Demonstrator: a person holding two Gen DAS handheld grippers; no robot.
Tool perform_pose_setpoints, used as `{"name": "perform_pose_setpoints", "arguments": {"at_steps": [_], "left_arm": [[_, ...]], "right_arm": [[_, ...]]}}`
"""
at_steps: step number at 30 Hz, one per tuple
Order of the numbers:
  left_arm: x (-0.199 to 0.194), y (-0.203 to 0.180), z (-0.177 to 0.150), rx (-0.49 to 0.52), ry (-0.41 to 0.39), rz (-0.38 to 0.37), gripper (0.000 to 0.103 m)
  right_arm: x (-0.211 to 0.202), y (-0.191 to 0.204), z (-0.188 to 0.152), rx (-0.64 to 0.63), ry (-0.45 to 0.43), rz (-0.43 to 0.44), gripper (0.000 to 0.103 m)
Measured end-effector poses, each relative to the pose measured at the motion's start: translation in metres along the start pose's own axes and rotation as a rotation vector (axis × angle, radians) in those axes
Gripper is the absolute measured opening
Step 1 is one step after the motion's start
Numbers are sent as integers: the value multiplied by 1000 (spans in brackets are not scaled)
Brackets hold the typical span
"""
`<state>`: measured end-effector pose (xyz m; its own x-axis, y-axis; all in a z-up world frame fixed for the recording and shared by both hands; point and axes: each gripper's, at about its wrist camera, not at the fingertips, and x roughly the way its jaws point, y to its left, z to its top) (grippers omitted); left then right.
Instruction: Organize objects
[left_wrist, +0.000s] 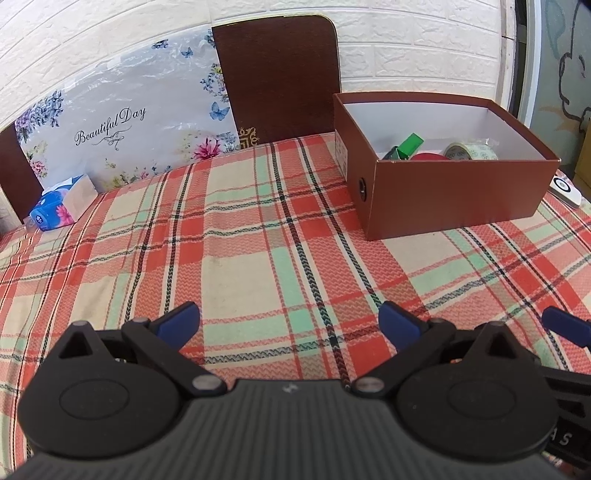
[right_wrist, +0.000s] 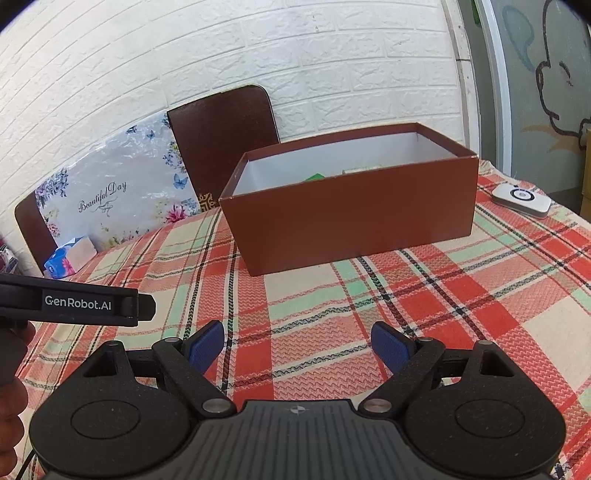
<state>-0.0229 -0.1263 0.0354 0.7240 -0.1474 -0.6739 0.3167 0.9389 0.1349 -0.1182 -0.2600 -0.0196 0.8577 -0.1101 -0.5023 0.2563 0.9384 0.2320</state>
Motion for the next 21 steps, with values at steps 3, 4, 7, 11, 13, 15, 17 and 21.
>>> {"name": "perform_pose_setpoints", "arguments": {"at_steps": [3, 4, 7, 11, 13, 15, 17, 21], "left_arm": [[-2, -1, -1, 8, -5, -1, 103], [-3, -2, -1, 10, -6, -2, 103], [-6, -3, -2, 12, -11, 0, 103], [-9, -2, -1, 10, -20, 4, 103], [-9, -2, -1, 9, -20, 4, 103], [-10, -2, -1, 12, -20, 2, 103], [-10, -3, -2, 13, -23, 4, 103], [-10, -1, -3, 8, -17, 4, 103]], "right_arm": [[-3, 2, -1, -13, -15, 2, 88], [-3, 2, -1, -15, -15, 3, 88], [-4, 3, -2, -17, -19, 6, 88], [-6, 2, -2, -11, -24, 6, 88], [-6, 3, -2, -11, -26, 3, 88], [-7, 2, -3, -8, -24, 2, 88], [-5, 2, -3, -3, -18, -1, 88], [-6, 3, -4, -4, -18, -3, 88]]}}
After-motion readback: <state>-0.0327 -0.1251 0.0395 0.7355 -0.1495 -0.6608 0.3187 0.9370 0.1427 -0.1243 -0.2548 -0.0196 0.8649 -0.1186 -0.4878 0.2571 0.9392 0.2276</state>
